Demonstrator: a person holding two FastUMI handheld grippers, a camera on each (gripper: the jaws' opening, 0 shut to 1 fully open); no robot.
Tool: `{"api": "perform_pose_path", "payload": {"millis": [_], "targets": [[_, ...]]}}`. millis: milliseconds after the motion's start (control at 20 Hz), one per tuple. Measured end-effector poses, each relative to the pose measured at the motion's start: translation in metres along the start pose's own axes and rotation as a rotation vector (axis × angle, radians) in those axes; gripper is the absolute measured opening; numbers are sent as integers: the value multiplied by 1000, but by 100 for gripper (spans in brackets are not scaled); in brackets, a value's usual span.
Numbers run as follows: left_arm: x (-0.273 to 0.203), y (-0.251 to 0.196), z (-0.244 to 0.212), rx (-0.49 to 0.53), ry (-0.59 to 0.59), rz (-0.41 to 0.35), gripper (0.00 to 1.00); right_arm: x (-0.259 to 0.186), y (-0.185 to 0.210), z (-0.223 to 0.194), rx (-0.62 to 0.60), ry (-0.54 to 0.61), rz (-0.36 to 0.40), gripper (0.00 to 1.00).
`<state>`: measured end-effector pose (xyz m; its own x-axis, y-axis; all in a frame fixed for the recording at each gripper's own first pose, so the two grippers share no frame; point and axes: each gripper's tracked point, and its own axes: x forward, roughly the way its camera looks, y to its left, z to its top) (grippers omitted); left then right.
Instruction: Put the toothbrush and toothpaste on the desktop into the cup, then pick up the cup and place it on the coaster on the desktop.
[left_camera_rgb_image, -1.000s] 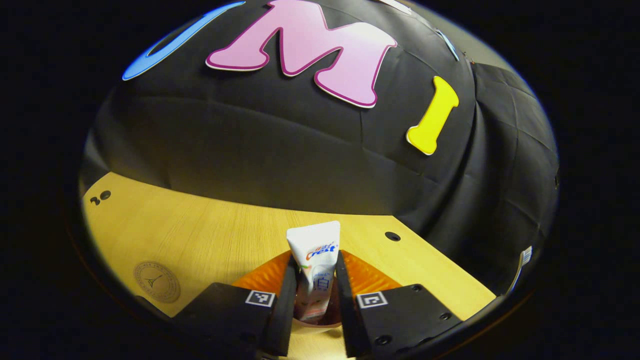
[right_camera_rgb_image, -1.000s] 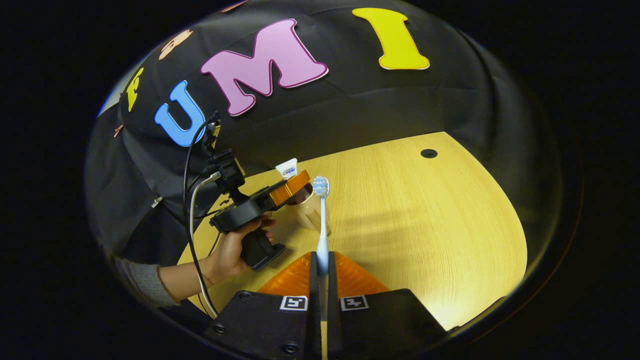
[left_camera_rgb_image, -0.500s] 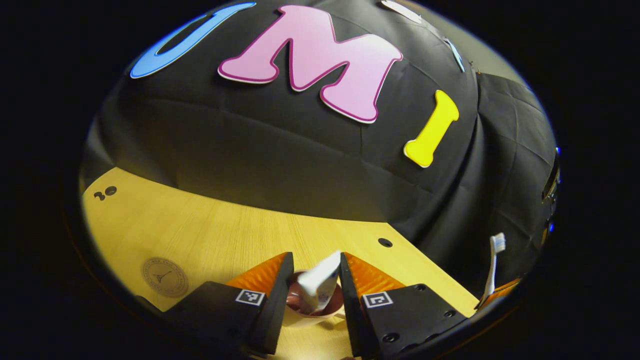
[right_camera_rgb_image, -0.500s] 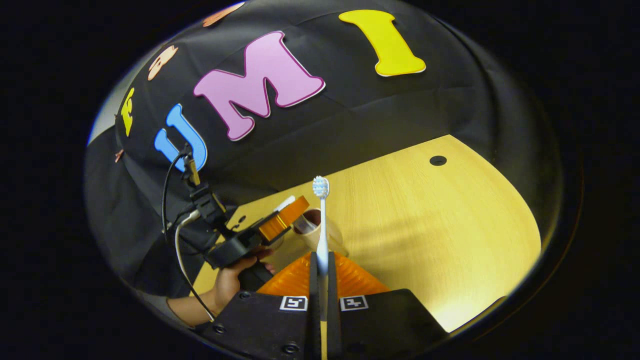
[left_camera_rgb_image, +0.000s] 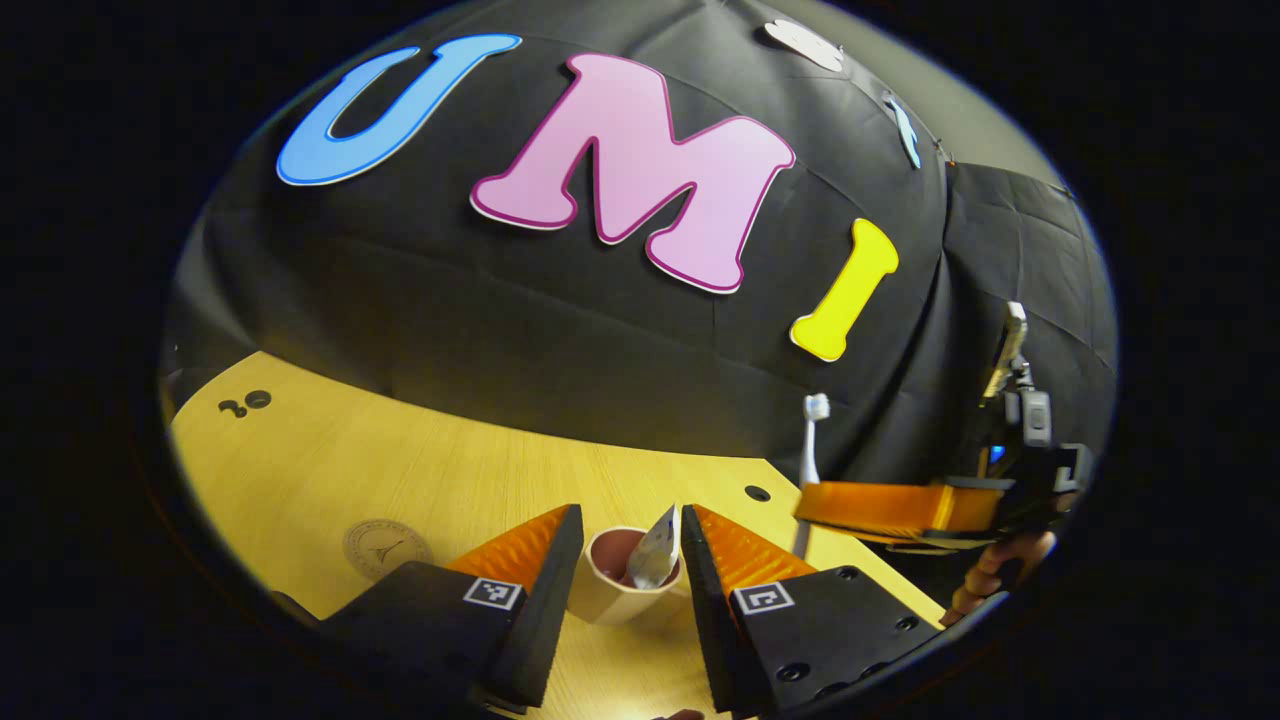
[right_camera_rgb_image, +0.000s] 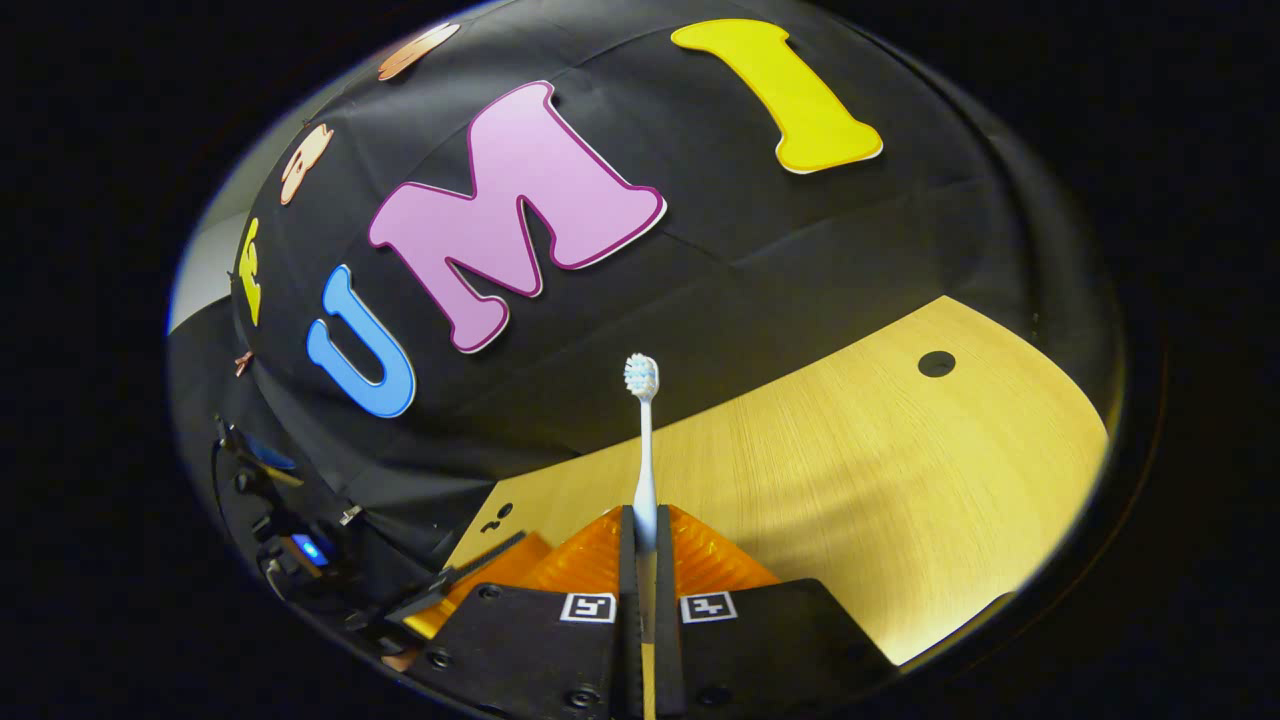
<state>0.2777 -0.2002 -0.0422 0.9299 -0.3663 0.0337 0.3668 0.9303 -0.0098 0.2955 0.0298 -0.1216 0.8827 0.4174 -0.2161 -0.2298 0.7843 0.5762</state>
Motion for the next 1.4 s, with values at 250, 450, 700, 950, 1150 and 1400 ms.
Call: {"api": "perform_pose_path", "payload": {"millis": [250,450,700,950,1150,1400], "targets": [[-44,13,-15,-15,24,26,63,41,-12,21,16,-70,-1,9],[-70,15,-37,-59,69,23,63,71,-21,31,27,-103,-7,8],[-88,23,-59,-54,105,57,63,100,-20,23,33,-101,6,8],[-96,28,-74,-63,119,76,63,114,-9,-4,-12,-65,26,8],[-100,31,-78,-67,123,85,63,116,-4,-23,-58,-27,35,9],[-103,32,-82,-67,127,83,63,113,-6,-31,-91,-15,17,9]]}}
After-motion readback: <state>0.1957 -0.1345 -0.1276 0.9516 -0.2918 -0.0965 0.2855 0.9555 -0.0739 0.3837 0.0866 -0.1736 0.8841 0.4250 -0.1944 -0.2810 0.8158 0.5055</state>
